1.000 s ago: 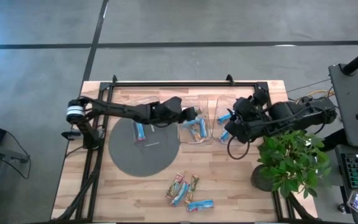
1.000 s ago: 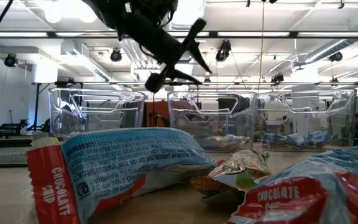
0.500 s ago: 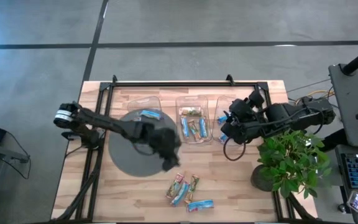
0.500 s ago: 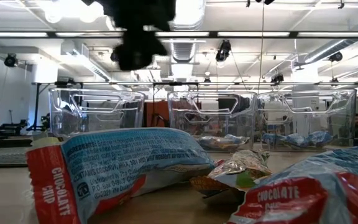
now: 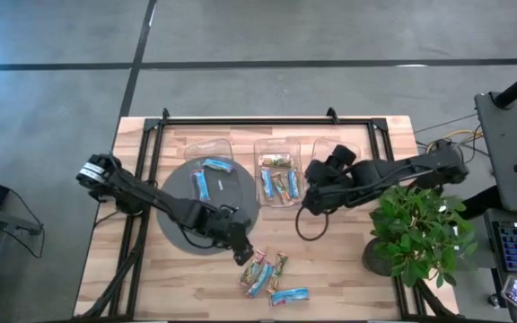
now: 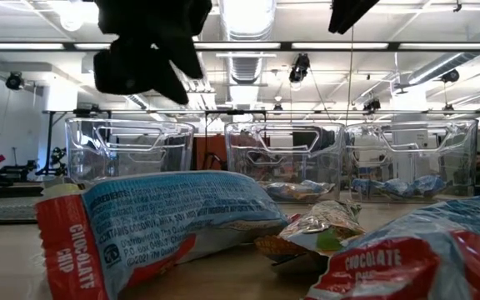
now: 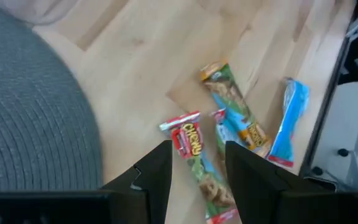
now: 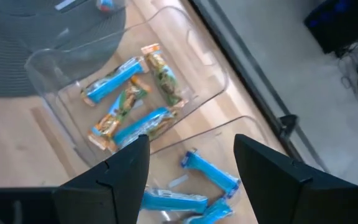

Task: Pick and place Granola Bars by type
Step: Put the red granola bar into the left transparent bin

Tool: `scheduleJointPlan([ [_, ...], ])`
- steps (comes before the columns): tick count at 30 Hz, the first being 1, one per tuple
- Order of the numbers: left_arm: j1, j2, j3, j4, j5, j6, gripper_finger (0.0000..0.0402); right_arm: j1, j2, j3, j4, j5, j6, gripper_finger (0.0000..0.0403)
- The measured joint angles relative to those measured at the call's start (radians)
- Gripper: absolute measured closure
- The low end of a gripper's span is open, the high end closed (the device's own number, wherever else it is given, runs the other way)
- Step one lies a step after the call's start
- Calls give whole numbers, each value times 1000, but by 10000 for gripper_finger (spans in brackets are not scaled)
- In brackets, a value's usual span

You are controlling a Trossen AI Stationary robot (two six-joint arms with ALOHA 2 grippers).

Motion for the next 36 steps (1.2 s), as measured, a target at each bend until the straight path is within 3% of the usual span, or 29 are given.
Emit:
scheduleJointPlan([
  [7,-58,36,-4,32,-6,-69,260,0,17,21,12,-26,56,179],
  [17,-96,37,-6,-11,-125,-100,178,0,5,30,13,-25,121,179],
  [23,-96,86,-6,21,-135,-221,175,0,7,30,12,-26,179,179],
  [36,-126,243,7,111,-102,-261,174,0,7,29,12,-25,242,179],
])
